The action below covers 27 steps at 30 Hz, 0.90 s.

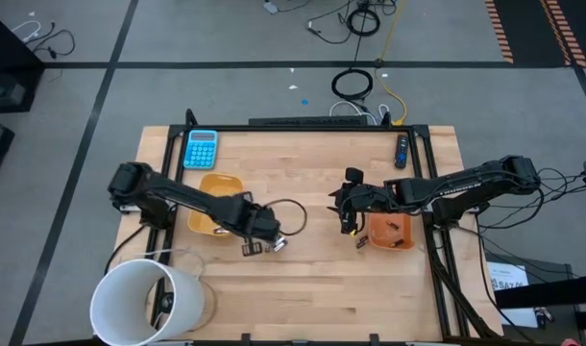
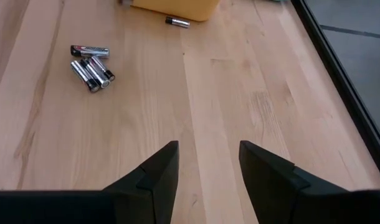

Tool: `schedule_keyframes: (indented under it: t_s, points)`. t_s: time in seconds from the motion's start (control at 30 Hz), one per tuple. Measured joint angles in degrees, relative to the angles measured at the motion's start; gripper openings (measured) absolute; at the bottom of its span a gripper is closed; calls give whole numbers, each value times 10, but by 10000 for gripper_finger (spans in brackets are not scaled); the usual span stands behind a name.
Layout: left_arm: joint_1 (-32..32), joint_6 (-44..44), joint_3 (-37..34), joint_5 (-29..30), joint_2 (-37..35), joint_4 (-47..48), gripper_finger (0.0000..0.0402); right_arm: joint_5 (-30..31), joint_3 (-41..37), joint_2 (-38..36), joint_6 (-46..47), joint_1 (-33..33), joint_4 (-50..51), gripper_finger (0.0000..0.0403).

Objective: Sort batteries
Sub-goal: Put the silver battery into the yellow bin

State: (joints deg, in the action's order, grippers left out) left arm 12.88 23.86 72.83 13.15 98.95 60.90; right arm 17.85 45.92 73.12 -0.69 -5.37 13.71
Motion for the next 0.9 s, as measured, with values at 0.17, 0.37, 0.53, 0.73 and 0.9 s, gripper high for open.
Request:
schedule_keyframes:
  t_s: [0.17,0.37,0.53,0.73,0.9]
  points:
    - [0,75,-25,8,-74,104,17,0,0,0,1,0,6,160]
    - [4,120,-77,64,-119,177,99,0,0,0,2,0,7,160]
    - [2,132,-78,113,-125,172,185,0,0,0,2,0,5,160]
    - [-5,58,-78,121,-125,43,201,0,0,0,2,0,-7,160]
    - [-23,58,-78,40,-119,-102,201,0,0,0,2,0,-8,160]
